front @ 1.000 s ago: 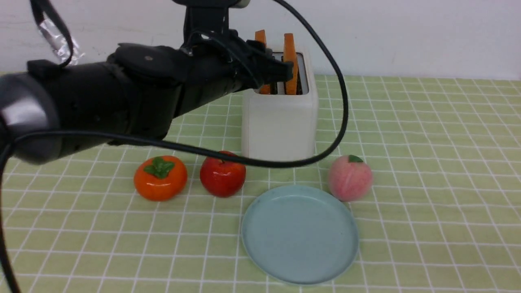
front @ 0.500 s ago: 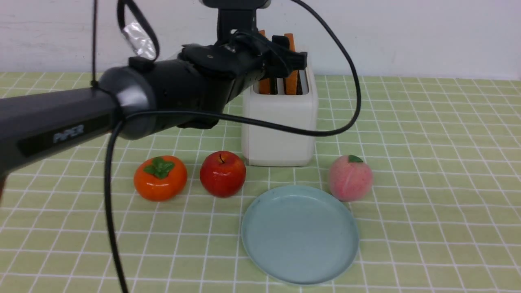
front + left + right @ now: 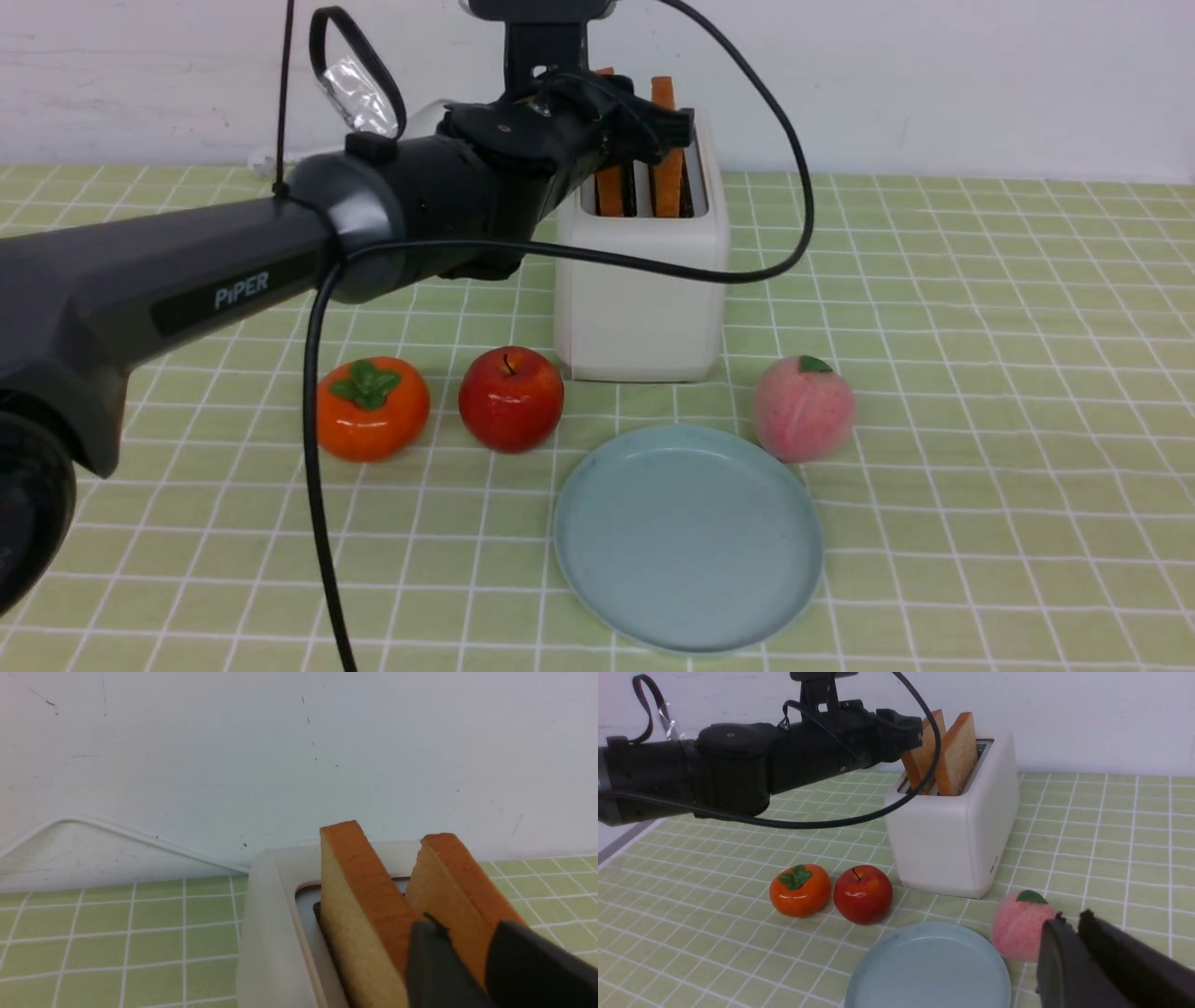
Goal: Take toasted bread from bread machine on green coffee tablecloth place on plate.
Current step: 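Reach for a toast slice standing in the toaster with the left gripper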
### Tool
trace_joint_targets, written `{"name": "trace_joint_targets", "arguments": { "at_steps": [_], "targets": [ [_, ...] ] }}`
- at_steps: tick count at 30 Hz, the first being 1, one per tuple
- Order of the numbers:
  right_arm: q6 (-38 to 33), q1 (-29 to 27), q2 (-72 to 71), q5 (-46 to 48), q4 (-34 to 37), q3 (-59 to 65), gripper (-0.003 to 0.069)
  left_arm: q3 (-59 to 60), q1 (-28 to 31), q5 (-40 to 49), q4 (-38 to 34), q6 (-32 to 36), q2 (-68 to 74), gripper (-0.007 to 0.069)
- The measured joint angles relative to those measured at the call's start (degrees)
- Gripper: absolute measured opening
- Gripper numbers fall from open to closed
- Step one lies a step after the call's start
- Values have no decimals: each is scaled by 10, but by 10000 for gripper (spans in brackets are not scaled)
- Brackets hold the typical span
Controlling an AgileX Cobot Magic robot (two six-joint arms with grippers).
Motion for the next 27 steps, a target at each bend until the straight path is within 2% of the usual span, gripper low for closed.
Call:
{"name": "trace_joint_targets", "arguments": {
  "at_steps": [1,2,3,15,18,22,24,27],
  "targets": [
    [0,0,0,-1,-6,0,53,0,0,-1,0,0,0,42],
    [0,0,0,-1,-7,0,53,0,0,-1,0,0,0,34],
    [0,0,0,-1,-11,0,53,0,0,-2,0,0,0,-13],
    [0,0,0,-18,-31,0,53,0,0,-7,0,1,-3,-5],
    [0,0,0,-18,-31,0,53,0,0,-12,-5,1,-5,73],
    [0,0,0,-18,-31,0,53,0,0,-11,-27,1,-16,293],
    [0,0,0,-18,-31,0,53,-4,0,-9,-31,1,-16,371],
    [0,0,0,-28,-33,0,53,-11,0,-4,-34,1,-11,449]
  ]
}}
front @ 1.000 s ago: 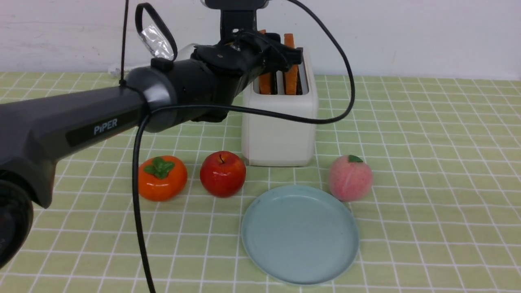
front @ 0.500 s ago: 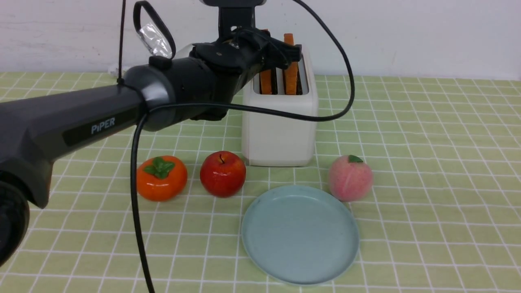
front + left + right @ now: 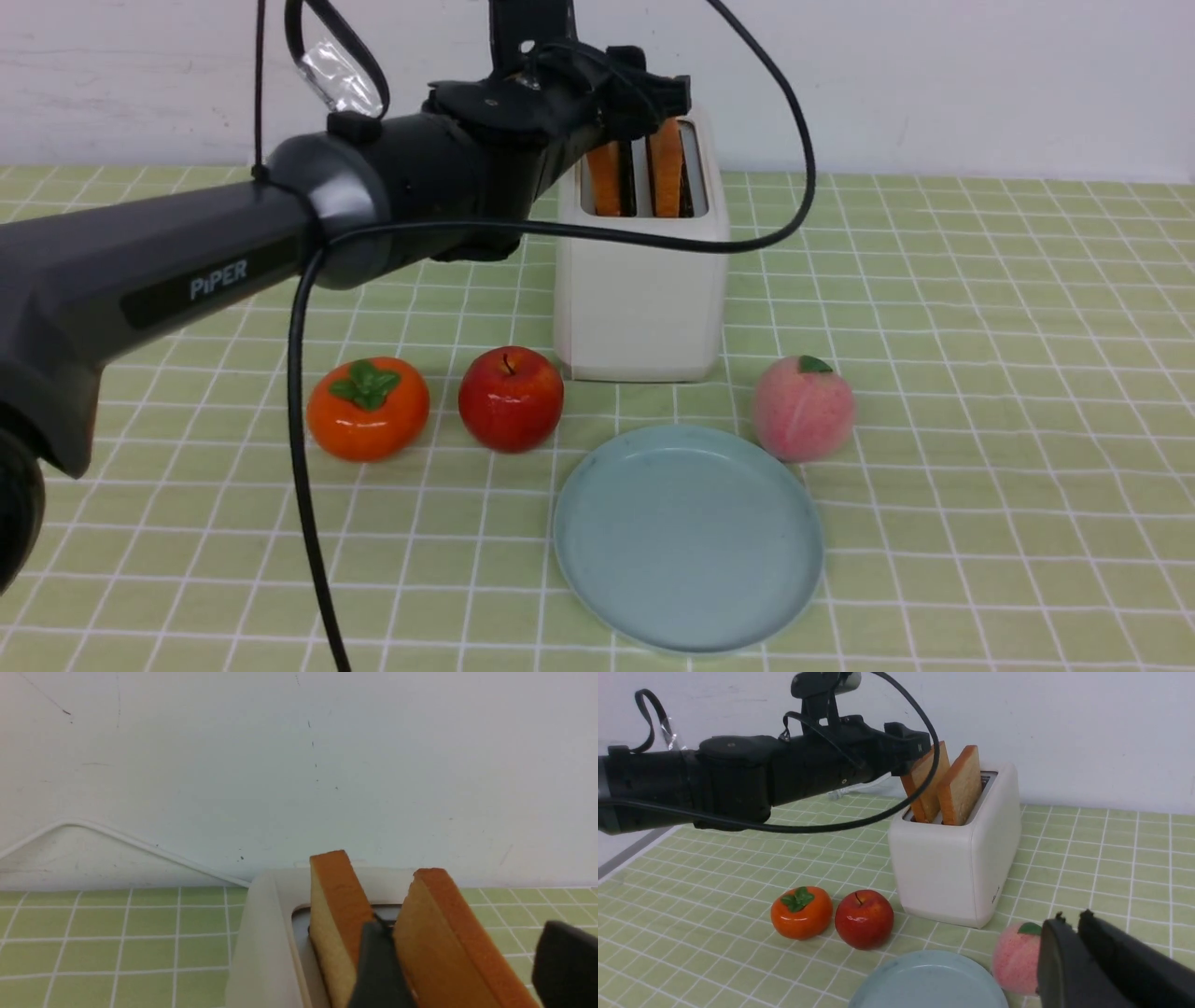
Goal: Take toasted bread from bread machine on green coffee tablecloth place on plate.
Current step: 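Reach for a toast slice standing in the toaster with the left gripper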
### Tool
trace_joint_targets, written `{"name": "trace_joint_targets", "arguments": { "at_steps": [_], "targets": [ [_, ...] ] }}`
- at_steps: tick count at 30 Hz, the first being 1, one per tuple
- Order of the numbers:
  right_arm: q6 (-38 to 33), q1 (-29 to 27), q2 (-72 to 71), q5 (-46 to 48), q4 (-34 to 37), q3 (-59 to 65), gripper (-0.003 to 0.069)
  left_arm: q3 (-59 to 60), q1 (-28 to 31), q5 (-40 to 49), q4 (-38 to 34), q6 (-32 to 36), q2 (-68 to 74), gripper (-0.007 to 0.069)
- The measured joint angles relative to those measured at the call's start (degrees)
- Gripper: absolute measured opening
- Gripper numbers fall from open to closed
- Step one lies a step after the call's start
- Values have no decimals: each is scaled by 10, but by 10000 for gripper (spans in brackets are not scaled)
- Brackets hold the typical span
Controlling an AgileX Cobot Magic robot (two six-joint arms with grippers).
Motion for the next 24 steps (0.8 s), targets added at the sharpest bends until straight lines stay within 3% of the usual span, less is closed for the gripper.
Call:
{"name": "trace_joint_targets", "arguments": {
  "at_steps": [6,12,17,22,24],
  "targets": [
    [0,0,0,-24,-7,0,53,-29,0,-17,2,1,32,467],
    [0,0,0,-33,-7,0,55,-40,1,-32,3,12,62,417],
    [0,0,0,-33,-7,0,60,-45,1,-35,5,12,79,334],
    [0,0,0,-35,-7,0,60,-45,1,-37,5,12,84,146],
    [0,0,0,-37,-7,0,62,-46,0,-37,5,12,84,113]
  ]
}}
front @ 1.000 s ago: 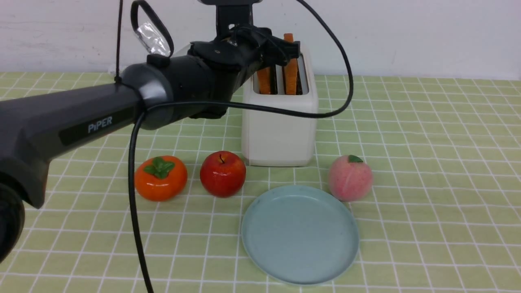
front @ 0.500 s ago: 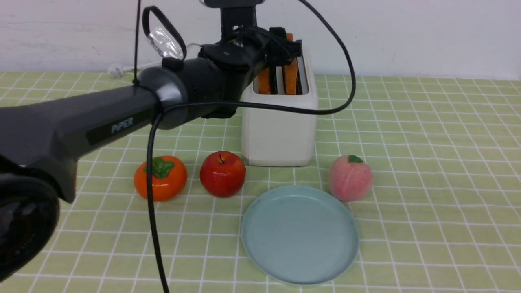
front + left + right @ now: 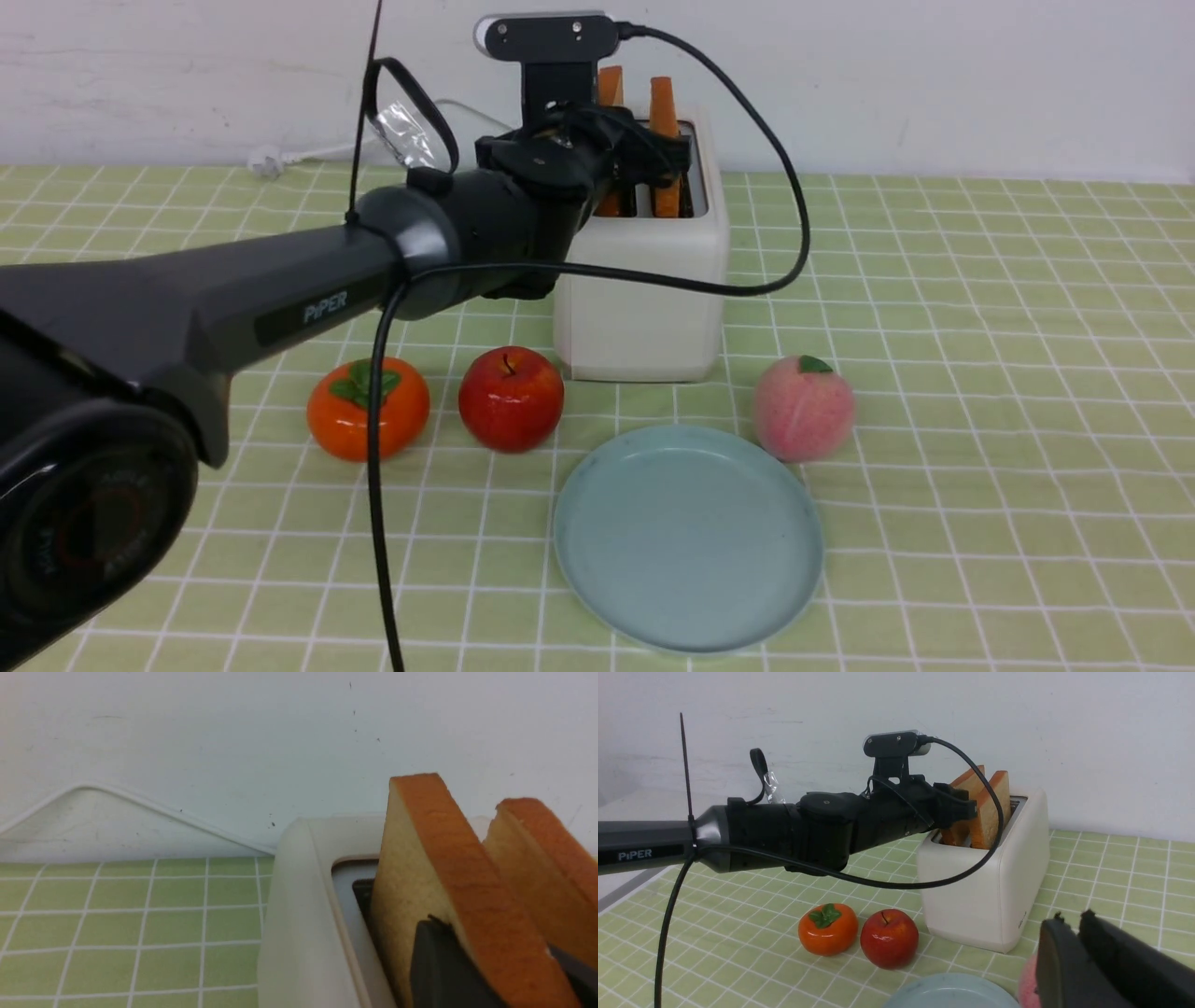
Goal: Take toasted bread from bread machine on green coffee tablecloth place on plate.
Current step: 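Reach for a toast slice standing in the toaster with the left gripper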
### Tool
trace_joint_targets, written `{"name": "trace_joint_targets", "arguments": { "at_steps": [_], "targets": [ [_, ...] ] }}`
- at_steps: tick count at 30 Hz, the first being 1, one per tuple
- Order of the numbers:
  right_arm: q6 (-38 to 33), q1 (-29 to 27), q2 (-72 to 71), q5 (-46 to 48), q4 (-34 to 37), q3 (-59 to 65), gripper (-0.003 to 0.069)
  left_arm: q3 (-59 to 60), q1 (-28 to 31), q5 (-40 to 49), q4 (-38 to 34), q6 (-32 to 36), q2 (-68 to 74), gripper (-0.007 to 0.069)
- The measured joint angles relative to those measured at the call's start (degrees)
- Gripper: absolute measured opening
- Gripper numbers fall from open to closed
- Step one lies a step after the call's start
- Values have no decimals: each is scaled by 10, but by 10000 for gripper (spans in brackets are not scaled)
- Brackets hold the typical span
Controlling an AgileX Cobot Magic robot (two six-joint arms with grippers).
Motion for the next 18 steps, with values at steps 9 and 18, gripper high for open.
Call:
{"name": "trace_joint_targets", "arguments": {
  "at_steps": [9,18],
  "targets": [
    [0,0,0,-1,-1,0,64,0,0,-8,-1,0,-10,114],
    [0,0,0,-48,-28,0,22,0,0,-18,-93,119,-160,114]
  ]
}}
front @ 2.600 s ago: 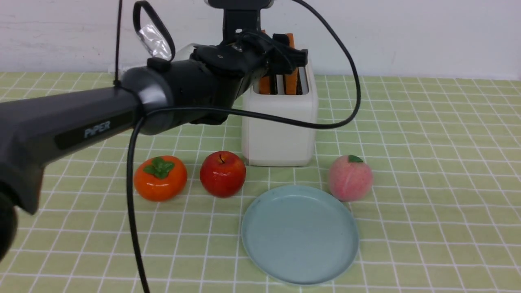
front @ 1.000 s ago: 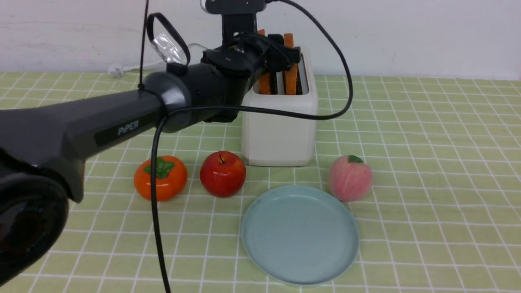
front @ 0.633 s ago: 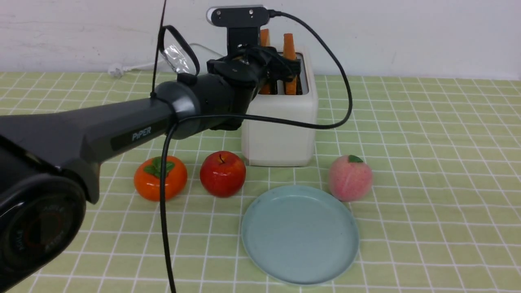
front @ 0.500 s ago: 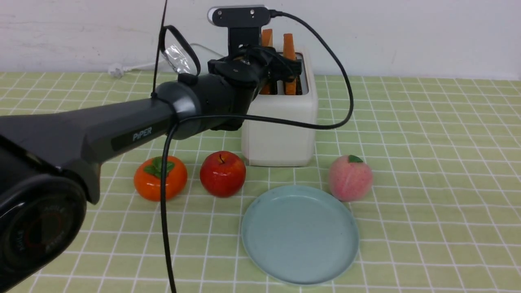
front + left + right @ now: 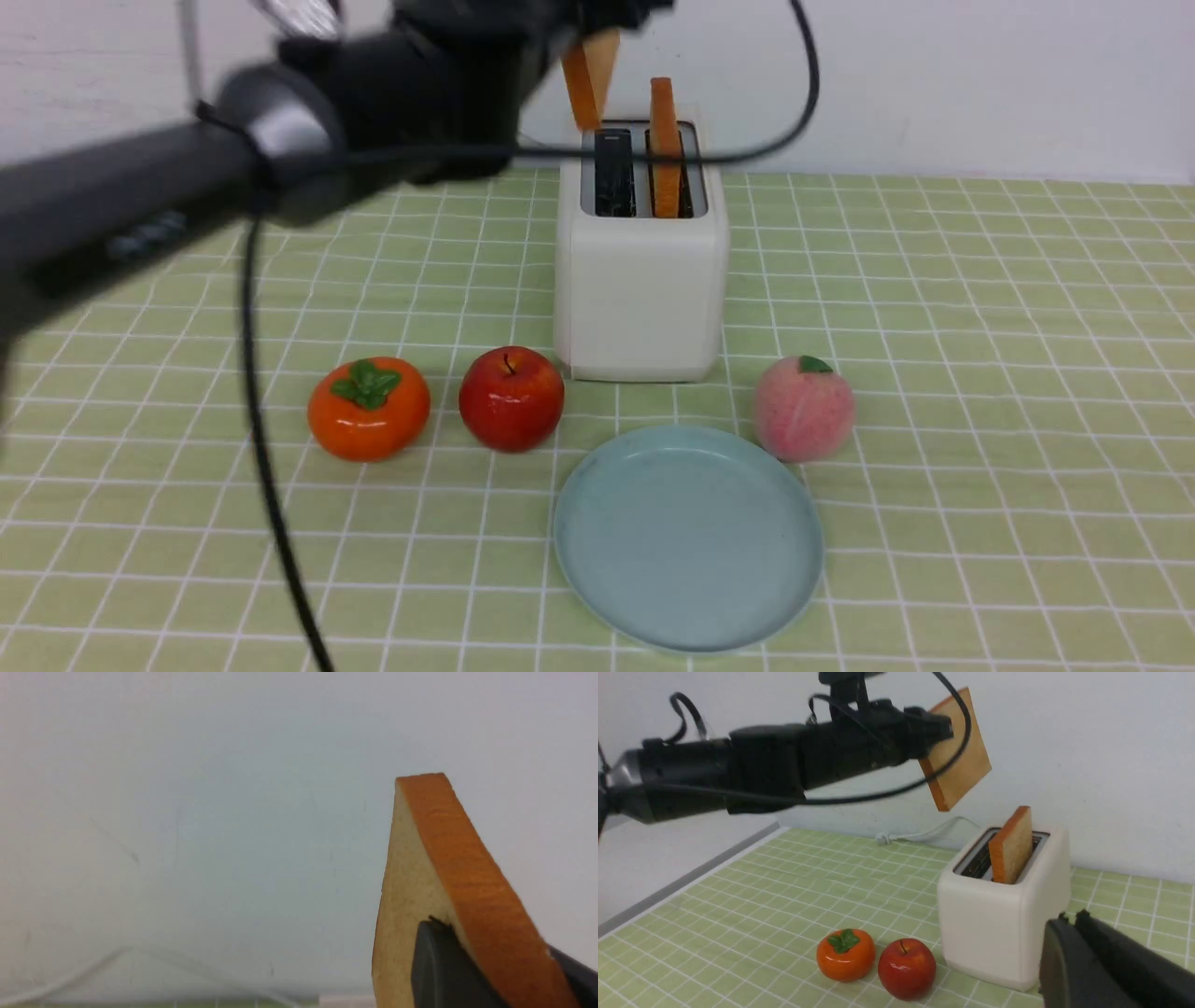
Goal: Take toasted bread from bread machine on green coffee tablecloth place on plate.
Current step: 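Reach for a toast slice standing in the toaster with the left gripper, then place the slice of bread on the plate with the left gripper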
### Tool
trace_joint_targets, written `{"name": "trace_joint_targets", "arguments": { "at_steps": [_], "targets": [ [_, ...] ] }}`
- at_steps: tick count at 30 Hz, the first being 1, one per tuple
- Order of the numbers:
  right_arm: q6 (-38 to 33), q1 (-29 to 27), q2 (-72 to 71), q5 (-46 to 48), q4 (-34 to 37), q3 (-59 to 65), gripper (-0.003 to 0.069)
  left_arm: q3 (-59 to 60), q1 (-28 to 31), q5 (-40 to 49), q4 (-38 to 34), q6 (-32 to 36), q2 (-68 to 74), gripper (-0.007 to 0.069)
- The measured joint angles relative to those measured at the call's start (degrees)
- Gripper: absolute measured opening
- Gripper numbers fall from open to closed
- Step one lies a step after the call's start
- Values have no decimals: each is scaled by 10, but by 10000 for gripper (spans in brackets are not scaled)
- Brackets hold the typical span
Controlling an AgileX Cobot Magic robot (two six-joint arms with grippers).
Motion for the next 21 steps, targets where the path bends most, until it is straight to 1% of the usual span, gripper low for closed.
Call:
{"name": "trace_joint_targets", "arguments": {
  "at_steps": [2,3,4,5,6,7,9,10,12,13,14,16,19,21],
  "targets": [
    [0,0,0,-12,-1,0,9,1,-1,-12,-67,63,-38,114],
    [0,0,0,-13,-1,0,8,1,-1,-14,-71,76,-41,114],
    [0,0,0,-21,-1,0,2,12,-7,-36,-94,120,-71,114],
    [0,0,0,-24,-1,0,0,27,-15,-60,-102,151,-96,114],
    [0,0,0,-24,-1,0,0,30,-17,-64,-103,160,-100,114],
    [0,0,0,-26,-1,0,0,54,-33,-90,-111,189,-129,114],
    [0,0,0,-26,0,0,0,97,-61,-116,-116,220,-172,114],
    [0,0,0,-26,1,0,0,107,-68,-119,-117,222,-181,114],
    [0,0,0,-26,7,0,0,164,-104,-124,-118,237,-229,114],
    [0,0,0,-26,12,0,0,203,-128,-125,-119,238,-257,114],
    [0,0,0,-26,12,0,0,209,-131,-125,-119,238,-261,114],
    [0,0,0,-25,16,0,0,274,-167,-122,-120,230,-303,114],
    [0,0,0,-12,28,0,0,368,-190,-104,-120,186,-337,114],
    [0,0,0,13,52,0,0,435,-194,-59,-120,140,-352,114]
  ]
}}
